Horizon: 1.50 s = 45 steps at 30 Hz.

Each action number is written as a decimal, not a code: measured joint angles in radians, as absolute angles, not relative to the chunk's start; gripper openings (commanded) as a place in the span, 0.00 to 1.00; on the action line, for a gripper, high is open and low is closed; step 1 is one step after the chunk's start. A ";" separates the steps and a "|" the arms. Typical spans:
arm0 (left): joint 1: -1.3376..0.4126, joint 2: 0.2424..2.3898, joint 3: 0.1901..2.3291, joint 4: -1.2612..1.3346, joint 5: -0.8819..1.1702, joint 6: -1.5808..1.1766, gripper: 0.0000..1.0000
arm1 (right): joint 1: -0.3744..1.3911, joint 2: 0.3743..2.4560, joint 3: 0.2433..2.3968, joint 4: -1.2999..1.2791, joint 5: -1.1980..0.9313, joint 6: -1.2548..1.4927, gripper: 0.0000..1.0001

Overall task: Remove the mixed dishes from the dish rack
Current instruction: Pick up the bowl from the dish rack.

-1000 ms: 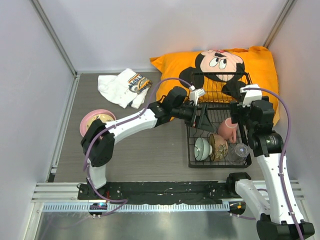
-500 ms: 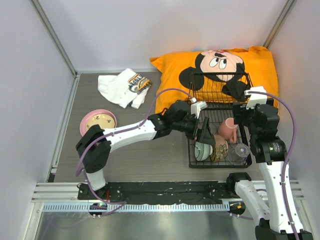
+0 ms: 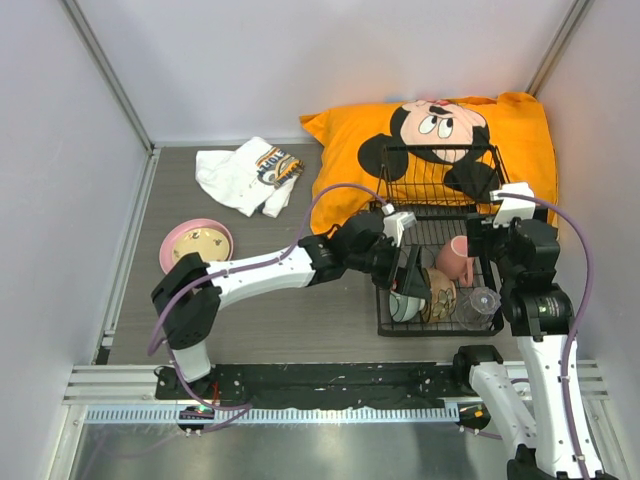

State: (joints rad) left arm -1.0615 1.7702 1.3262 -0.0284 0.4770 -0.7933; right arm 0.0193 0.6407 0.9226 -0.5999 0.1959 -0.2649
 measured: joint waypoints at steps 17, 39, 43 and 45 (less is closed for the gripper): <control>-1.093 1.914 1.477 -0.073 0.494 -0.785 0.84 | 0.018 0.588 0.898 -0.636 0.189 -0.271 0.89; -1.136 2.015 1.582 -0.109 0.463 -0.719 0.72 | 0.017 0.561 0.856 -0.683 0.192 -0.329 0.89; -1.152 2.046 1.583 -0.101 0.467 -0.725 0.65 | 0.017 0.560 0.848 -0.684 0.192 -0.340 0.89; -1.159 2.049 1.582 -0.106 0.463 -0.722 0.63 | 0.017 0.558 0.845 -0.684 0.193 -0.345 0.89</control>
State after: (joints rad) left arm -1.1595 2.0495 1.5822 -0.1059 0.4625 -0.7219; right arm 0.0174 0.5579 0.8448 -0.6838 0.1928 -0.3447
